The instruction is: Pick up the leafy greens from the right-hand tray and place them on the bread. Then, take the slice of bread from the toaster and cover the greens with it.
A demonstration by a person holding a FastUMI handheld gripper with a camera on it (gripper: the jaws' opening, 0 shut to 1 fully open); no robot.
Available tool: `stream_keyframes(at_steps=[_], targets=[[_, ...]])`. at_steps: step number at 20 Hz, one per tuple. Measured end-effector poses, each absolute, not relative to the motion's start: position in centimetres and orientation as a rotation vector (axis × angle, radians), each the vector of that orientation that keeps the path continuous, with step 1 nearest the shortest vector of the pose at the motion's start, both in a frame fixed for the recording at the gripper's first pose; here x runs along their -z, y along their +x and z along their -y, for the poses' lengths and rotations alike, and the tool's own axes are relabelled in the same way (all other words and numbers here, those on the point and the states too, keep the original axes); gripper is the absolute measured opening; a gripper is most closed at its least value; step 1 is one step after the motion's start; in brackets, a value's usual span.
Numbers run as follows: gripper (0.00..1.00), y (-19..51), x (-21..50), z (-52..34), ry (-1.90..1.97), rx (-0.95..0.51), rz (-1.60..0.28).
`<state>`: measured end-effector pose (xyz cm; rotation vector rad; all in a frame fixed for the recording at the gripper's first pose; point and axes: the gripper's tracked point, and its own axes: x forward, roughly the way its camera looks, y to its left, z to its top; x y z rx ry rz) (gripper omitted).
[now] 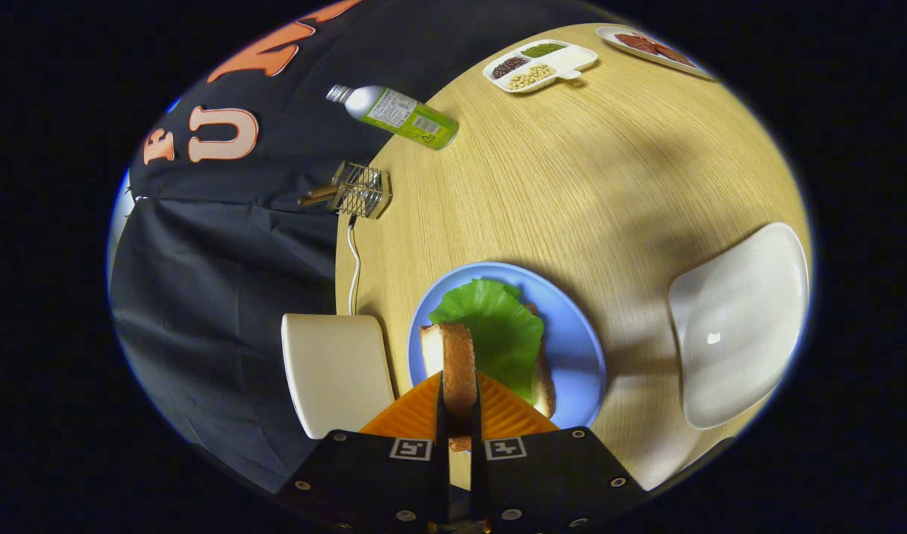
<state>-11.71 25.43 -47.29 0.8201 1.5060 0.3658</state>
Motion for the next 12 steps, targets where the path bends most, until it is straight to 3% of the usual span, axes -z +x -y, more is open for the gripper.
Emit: stream_keyframes(at_steps=[3,5,7,10,12], targets=[[0.12,-11.7,47.7,-25.0,0.788,-0.337,-1.504],[0.20,-11.7,47.5,-24.7,0.743,-0.331,-1.492],[0.30,-11.2,47.0,-23.8,0.641,-0.343,-1.453],[0.58,-9.4,44.3,-22.5,0.521,-0.371,-1.365],[0.70,-7.2,41.8,-21.6,0.470,-0.368,-1.276]])
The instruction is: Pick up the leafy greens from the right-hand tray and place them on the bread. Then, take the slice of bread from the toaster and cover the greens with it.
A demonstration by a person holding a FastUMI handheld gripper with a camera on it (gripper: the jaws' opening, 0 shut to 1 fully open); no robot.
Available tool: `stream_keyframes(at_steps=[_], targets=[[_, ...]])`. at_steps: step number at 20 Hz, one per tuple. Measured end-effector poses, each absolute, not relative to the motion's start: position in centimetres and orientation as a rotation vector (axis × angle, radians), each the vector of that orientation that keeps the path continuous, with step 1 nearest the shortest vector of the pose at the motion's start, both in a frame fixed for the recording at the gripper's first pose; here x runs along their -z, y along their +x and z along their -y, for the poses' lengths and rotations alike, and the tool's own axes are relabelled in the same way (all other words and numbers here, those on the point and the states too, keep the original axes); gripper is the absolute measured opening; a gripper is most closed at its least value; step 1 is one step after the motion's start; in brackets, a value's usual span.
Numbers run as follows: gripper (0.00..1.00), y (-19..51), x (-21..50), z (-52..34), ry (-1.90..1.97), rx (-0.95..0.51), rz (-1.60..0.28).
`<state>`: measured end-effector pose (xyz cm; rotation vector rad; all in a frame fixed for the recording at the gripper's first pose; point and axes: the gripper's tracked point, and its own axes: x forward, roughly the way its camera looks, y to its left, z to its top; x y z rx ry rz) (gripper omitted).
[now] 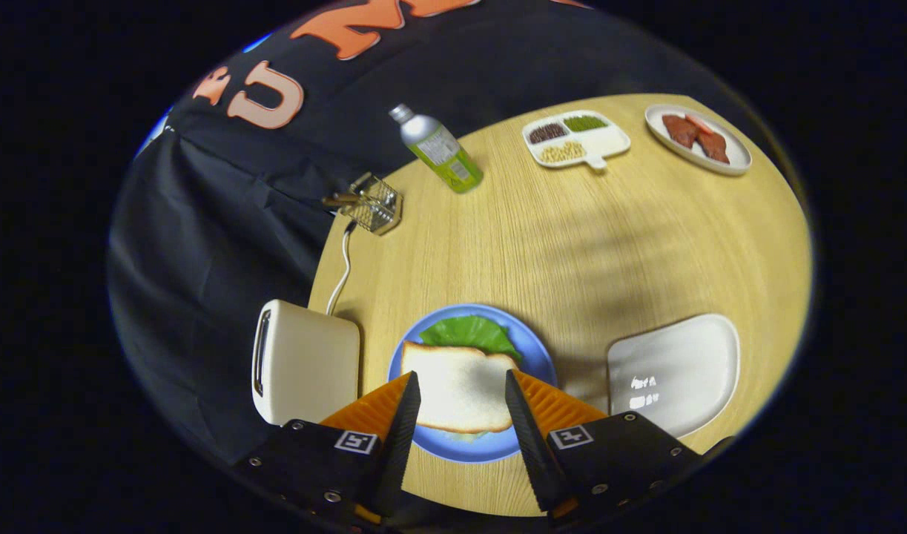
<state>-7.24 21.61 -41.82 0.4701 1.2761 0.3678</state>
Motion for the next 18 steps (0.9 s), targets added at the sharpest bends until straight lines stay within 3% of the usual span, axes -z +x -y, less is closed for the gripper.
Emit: stream_keyframes(at_steps=[6,13,18], targets=[[0.97,0.3,30.7,-18.7,0.352,-0.352,-0.932],[0.98,5.7,13.3,-14.7,0.260,-0.309,-0.435],[0.98,5.7,4.9,-10.3,0.195,-0.238,-0.214]])
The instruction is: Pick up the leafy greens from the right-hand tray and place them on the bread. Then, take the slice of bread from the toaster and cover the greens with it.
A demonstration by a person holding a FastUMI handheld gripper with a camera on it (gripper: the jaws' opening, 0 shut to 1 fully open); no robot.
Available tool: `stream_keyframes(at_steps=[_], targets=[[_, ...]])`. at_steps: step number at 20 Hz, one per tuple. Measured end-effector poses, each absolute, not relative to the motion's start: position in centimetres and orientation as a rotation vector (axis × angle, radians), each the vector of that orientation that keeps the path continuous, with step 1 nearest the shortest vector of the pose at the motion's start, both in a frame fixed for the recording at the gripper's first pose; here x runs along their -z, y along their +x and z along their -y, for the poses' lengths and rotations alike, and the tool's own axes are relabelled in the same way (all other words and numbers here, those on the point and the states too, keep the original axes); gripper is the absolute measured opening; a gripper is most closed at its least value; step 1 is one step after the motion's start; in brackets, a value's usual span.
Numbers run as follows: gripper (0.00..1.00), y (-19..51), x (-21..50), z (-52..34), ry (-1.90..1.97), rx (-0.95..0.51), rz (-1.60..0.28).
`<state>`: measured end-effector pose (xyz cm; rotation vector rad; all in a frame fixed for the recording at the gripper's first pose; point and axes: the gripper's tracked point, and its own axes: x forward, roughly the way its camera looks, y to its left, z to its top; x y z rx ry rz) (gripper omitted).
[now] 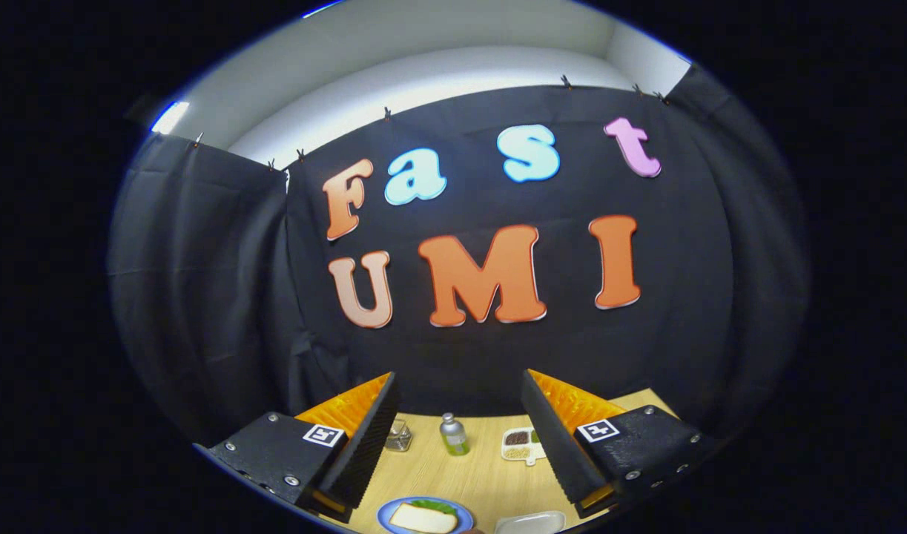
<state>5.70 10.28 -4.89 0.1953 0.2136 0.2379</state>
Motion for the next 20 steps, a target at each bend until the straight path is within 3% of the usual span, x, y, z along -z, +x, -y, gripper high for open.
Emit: stream_keyframes(at_steps=[4,20], targets=[[0.98,4.0,1.1,-8.1,0.128,-0.183,-0.098],[0.98,2.4,-1.5,-5.9,0.039,-0.124,-0.038]])
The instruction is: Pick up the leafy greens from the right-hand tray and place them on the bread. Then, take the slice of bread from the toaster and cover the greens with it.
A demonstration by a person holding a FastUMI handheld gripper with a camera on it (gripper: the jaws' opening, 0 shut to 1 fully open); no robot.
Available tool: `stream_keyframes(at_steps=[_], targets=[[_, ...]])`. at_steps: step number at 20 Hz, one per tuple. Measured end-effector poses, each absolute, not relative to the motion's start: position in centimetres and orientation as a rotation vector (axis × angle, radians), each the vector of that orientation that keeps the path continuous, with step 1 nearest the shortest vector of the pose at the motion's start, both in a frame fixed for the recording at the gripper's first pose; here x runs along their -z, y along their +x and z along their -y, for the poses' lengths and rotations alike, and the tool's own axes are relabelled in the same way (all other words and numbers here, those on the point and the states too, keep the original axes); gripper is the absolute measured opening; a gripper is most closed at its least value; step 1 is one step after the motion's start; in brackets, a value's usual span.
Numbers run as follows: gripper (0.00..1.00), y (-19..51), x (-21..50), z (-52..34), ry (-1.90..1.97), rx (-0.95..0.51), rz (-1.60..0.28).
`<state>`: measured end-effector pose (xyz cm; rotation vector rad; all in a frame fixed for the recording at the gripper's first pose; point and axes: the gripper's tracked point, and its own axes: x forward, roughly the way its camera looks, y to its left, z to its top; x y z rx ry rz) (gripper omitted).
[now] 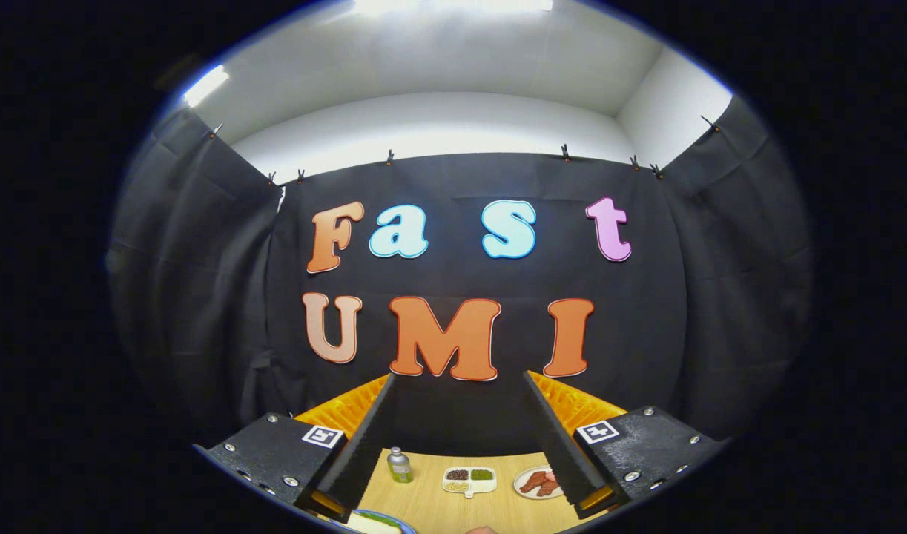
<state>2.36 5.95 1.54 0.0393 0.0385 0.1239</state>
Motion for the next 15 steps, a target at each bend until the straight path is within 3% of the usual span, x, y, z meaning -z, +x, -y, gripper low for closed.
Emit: stream_keyframes(at_steps=[15], targets=[[0.99,1.73,-0.87,-6.21,-0.031,-0.137,-0.025]])
